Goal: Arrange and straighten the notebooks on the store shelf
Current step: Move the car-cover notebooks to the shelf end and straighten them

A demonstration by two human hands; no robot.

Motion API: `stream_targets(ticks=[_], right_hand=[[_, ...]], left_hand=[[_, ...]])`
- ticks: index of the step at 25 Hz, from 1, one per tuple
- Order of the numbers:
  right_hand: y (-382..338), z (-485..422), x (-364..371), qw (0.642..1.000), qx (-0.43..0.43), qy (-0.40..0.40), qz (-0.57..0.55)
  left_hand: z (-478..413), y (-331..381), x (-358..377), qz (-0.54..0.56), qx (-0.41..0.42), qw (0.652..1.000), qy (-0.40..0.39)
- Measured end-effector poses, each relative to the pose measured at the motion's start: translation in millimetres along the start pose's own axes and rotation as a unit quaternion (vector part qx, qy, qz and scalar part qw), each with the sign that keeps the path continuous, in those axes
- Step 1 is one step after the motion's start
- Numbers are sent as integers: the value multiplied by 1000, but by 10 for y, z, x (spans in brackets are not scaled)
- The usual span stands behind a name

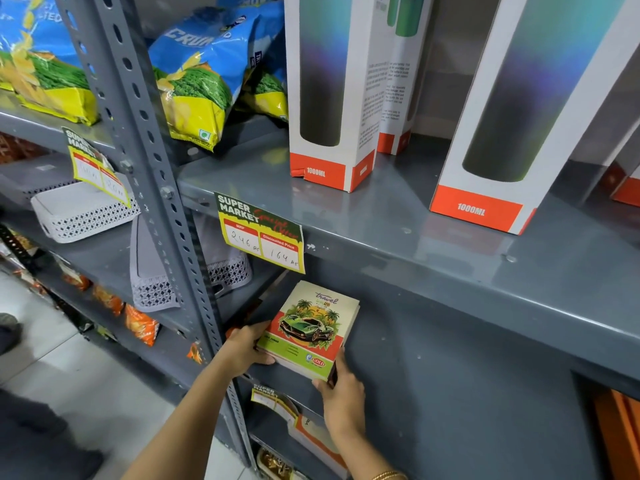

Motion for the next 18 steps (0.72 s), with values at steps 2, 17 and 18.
stream_targets(ticks=[2, 17, 18], right_hand=[[4, 6, 5, 1000, -1, 9, -2], [89, -23, 85, 999, -11, 26, -42], [94, -25, 81, 999, -9, 30, -43]], left_hand=[[-12, -27, -16, -1, -7, 1000, -1], [-81, 58, -62, -43, -23, 998, -44], [-79, 50, -66, -42, -28, 998, -45]])
Point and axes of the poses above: each hand's wrist, its own z-axis away from the middle knuckle, its own x-axis out of the palm, y = z × x, the point moved 5 cm from there along -z, towards the middle knuckle, and after that the axes turned 7 degrees about z, right-handed, at the moved point
